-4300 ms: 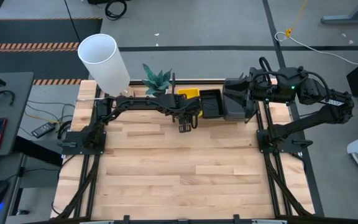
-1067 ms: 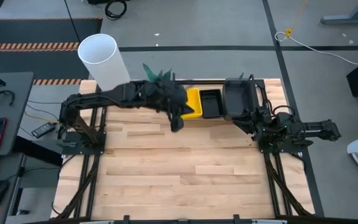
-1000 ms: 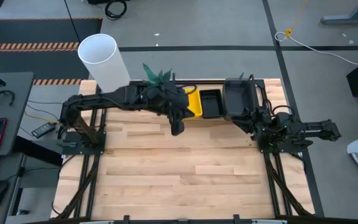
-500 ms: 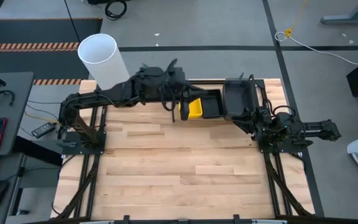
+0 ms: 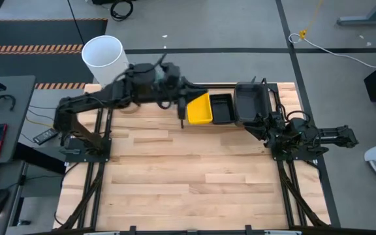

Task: Stack baskets on shelf by color
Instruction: Return to Home Position

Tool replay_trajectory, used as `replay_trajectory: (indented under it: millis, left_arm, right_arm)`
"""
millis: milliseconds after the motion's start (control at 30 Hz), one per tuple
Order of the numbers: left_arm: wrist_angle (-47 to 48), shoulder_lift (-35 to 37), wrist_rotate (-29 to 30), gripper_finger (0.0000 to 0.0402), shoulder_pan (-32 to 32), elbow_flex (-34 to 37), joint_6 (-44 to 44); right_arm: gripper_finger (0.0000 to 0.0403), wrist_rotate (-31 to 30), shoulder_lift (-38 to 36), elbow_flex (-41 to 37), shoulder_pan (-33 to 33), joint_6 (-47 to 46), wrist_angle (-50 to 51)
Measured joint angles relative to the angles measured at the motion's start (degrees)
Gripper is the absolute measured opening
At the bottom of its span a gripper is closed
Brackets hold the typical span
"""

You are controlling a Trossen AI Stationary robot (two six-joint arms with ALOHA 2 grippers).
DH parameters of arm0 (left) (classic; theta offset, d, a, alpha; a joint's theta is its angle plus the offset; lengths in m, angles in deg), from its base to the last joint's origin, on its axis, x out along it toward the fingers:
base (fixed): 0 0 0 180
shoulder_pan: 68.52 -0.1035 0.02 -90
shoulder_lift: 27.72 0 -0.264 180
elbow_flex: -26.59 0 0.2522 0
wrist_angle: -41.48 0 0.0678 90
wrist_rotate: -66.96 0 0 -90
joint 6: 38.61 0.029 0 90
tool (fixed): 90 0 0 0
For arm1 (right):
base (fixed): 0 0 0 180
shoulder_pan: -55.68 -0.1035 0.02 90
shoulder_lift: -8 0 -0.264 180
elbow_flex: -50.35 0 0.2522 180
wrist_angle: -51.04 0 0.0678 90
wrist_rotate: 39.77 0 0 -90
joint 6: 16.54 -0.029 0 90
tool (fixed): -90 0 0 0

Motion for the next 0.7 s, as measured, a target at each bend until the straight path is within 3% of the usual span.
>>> replay_trajectory:
  millis: [267,467,700]
  left_arm:
    - [22.2,11.1,-2.6,0.0028,4.8,0.0,4.9]
    - [29.1,19.2,-2.6,0.0035,11.1,-0.1,16.6]
    - [49.2,24.1,-1.9,0.0039,12.3,-0.1,22.2]
  right_arm:
    - [0.015,0.0,0.0,0.0,0.0,0.0,0.0]
    - [0.015,0.0,0.0,0.0,0.0,0.0,0.0]
    - [0.015,0.1,0.0,0.0,0.0,0.0,0.0]
